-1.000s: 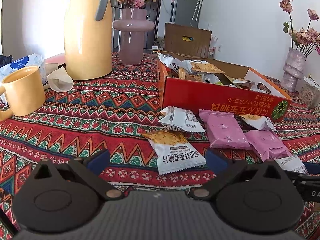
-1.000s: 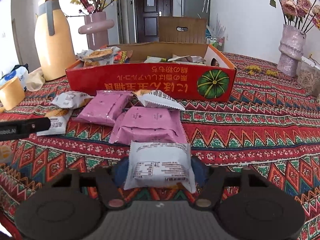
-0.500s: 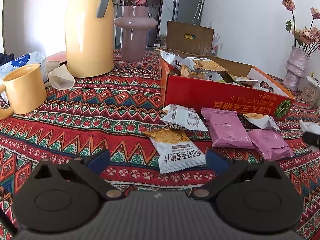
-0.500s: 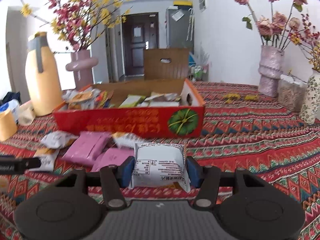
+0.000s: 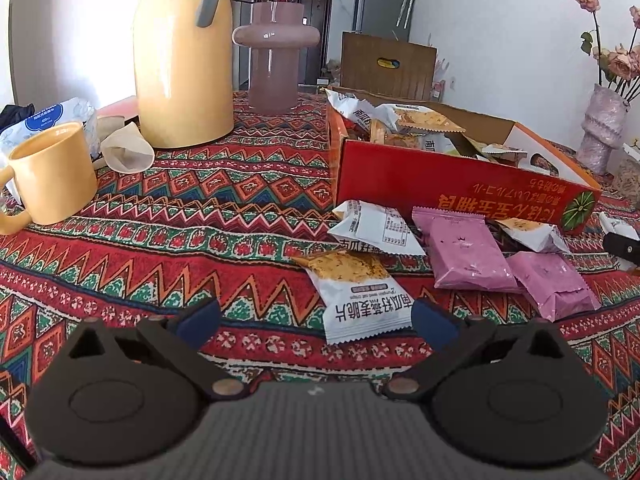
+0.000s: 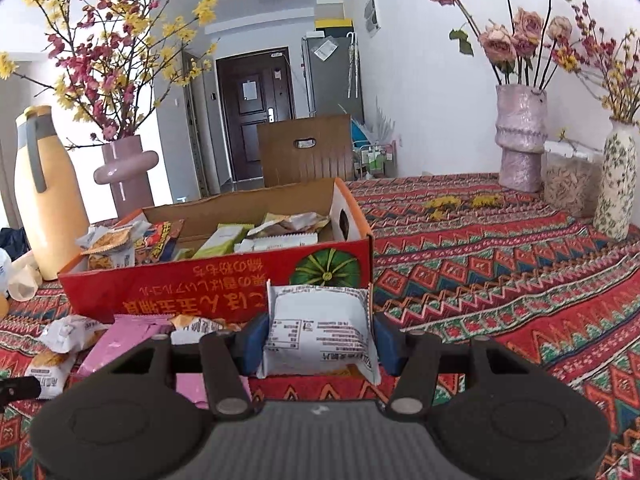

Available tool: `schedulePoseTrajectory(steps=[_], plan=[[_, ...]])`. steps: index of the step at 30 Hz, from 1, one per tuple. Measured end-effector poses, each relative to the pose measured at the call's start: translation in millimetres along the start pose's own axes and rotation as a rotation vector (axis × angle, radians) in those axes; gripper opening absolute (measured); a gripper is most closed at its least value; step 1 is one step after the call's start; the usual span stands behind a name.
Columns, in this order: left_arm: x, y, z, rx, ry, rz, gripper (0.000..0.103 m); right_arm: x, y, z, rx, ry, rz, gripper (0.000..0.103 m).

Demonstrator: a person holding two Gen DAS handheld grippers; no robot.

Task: Organize snacks
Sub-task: 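Lower the right gripper and grasp a white printed packet, then grasp a white oat-cracker packet with the left gripper while the right gripper holds its packet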

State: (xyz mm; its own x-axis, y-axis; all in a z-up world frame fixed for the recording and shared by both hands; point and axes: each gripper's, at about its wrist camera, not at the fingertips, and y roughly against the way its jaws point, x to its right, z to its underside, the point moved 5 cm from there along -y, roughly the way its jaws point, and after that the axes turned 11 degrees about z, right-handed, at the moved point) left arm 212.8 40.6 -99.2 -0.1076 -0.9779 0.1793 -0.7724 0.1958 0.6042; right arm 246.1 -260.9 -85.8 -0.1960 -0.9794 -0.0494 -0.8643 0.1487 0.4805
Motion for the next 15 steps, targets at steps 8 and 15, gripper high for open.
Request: schedulePoseTrajectory(steps=[8, 15], plan=[[-0.1, 3.8, -4.3, 0.008, -0.001, -0.041, 0.103, 2.4, 0.3, 5.6, 0.005, -0.027, -0.019, 0.055], [11.0, -3.3, -24.5, -0.033, 0.012, -0.082, 0.103, 0.7, 3.8, 7.1, 0.018, -0.022, -0.037, 0.055]])
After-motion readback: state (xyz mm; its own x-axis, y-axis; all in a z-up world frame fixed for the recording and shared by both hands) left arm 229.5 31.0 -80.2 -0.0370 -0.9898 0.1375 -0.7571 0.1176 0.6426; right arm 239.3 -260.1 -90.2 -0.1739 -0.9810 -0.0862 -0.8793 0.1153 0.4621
